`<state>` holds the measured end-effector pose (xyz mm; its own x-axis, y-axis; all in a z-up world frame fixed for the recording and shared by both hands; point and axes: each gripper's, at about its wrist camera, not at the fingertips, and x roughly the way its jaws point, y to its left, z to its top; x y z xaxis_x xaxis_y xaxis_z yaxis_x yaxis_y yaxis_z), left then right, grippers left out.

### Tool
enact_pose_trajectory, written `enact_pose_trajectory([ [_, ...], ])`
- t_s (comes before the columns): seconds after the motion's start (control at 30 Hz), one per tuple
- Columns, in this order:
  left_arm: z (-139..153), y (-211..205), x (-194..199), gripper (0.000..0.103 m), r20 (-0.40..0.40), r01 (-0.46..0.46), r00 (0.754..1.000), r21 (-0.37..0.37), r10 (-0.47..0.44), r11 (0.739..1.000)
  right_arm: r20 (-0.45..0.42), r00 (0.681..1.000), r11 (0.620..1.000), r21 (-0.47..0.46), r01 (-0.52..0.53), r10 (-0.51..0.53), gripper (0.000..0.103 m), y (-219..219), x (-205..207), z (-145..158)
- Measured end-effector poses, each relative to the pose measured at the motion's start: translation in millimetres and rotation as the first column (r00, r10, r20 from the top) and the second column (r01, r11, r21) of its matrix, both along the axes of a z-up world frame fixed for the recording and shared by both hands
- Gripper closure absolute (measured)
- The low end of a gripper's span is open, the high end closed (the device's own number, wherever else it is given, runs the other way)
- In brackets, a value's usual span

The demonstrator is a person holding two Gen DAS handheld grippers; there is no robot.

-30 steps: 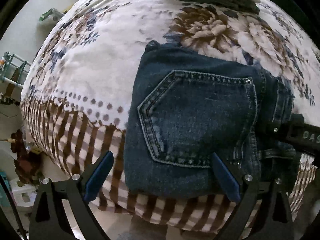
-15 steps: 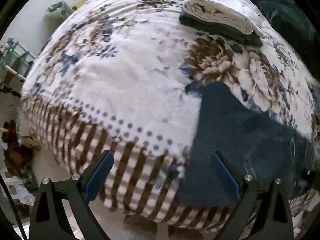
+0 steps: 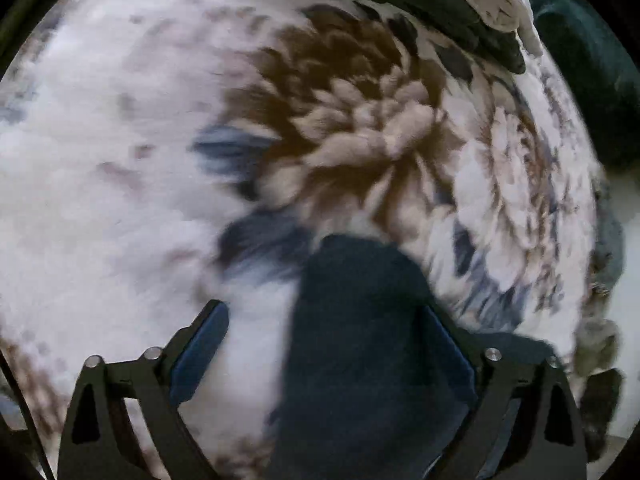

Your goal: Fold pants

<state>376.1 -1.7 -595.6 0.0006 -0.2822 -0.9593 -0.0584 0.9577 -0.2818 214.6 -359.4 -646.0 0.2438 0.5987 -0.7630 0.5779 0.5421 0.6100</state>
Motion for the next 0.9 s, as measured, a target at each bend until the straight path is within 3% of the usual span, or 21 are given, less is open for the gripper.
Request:
enact_pose_trajectory([
  [0.03, -1.3, -1.0, 2.1, 0.046, 0.015, 0.002, 1.0, -0.044, -0.001, 0.999, -0.007, 1.0, 1.0, 0.004, -0.007, 0.007, 0.04, 3.6, 5.3, -7.0],
  [0.1, -1.9, -2.8, 3.4, 0.053, 0.021, 0.017, 1.0, -0.07, -0.016, 0.997, 0.032, 0.999, 1.0, 0.005, -0.016, 0.016, 0.077, 12.5, 15.3, -6.7],
  [0.17, -6.4, 3.5, 4.4, 0.055, 0.01, -0.001, 1.0, -0.105, 0.002, 0.994, 0.029, 0.999, 0.997, -0.075, -0.031, 0.033, 0.086, 12.6, 22.8, 6.3],
  [0.23, -19.1, 21.0, 6.3, 0.056, -0.039, -0.081, 0.996, -0.193, 0.074, 0.978, 0.019, 1.0, 0.99, -0.142, -0.007, 0.01, 0.086, 7.2, 27.1, 14.4],
  [0.37, -16.3, 31.8, 7.3, 0.053, -0.074, -0.153, 0.987, -0.238, 0.139, 0.959, -0.047, 0.999, 0.997, -0.075, -0.023, 0.019, 0.08, 7.4, 35.6, -3.6],
  [0.4, -10.0, 29.6, 5.7, 0.053, -0.071, -0.137, 0.99, -0.224, 0.124, 0.965, -0.049, 0.998, 0.996, -0.086, -0.032, 0.028, 0.066, 5.1, 34.3, 0.5],
  [0.43, 0.6, 25.9, 3.0, 0.051, -0.057, -0.105, 0.994, -0.199, 0.096, 0.974, -0.05, 0.998, 0.995, -0.096, -0.038, 0.034, 0.043, 3.4, 32.4, 4.4],
  [0.47, 15.8, 21.6, -2.6, 0.048, -0.023, -0.068, 0.998, -0.155, 0.065, 0.986, -0.054, 0.998, 0.993, -0.111, -0.04, 0.034, 0.033, 0.0, 25.6, 11.8],
  [0.5, 27.6, 18.9, -9.8, 0.039, 0.005, -0.035, 0.999, -0.109, 0.036, 0.993, -0.052, 0.998, 0.993, -0.118, -0.031, 0.025, 0.026, -3.0, 16.9, 17.4],
  [0.53, 41.8, 15.2, -21.7, 0.034, 0.044, 0.019, 0.999, -0.047, -0.017, 0.999, -0.047, 0.999, 0.994, -0.111, -0.017, 0.012, 0.026, -6.7, 5.4, 22.3],
  [0.6, 56.8, 6.9, -42.4, 0.033, 0.089, 0.082, 0.992, 0.059, -0.087, 0.995, -0.084, 0.996, 0.998, -0.066, -0.001, -0.005, 0.026, -5.5, -18.9, 20.7],
  [0.7, 60.5, -11.3, -85.1, 0.032, 0.098, 0.167, 0.976, 0.236, -0.195, 0.957, -0.141, 0.989, 0.998, 0.036, 0.045, -0.04, 0.026, 5.5, -51.3, 2.2],
  [0.8, 50.0, -20.0, -112.7, 0.026, 0.071, 0.221, 0.965, 0.308, -0.254, 0.925, -0.162, 0.984, 0.993, 0.076, 0.088, -0.074, 0.026, 22.0, -63.0, -14.6],
  [0.87, 47.0, -27.4, -126.3, 0.026, 0.073, 0.221, 0.963, 0.335, -0.259, 0.916, -0.148, 0.987, 0.997, 0.044, 0.069, -0.062, 0.041, 35.8, -60.8, -14.2],
  [0.9, 46.7, -29.6, -130.7, 0.025, 0.077, 0.219, 0.962, 0.349, -0.261, 0.911, -0.132, 0.99, 0.999, 0.003, 0.051, -0.05, 0.054, 43.1, -57.5, -8.9],
])
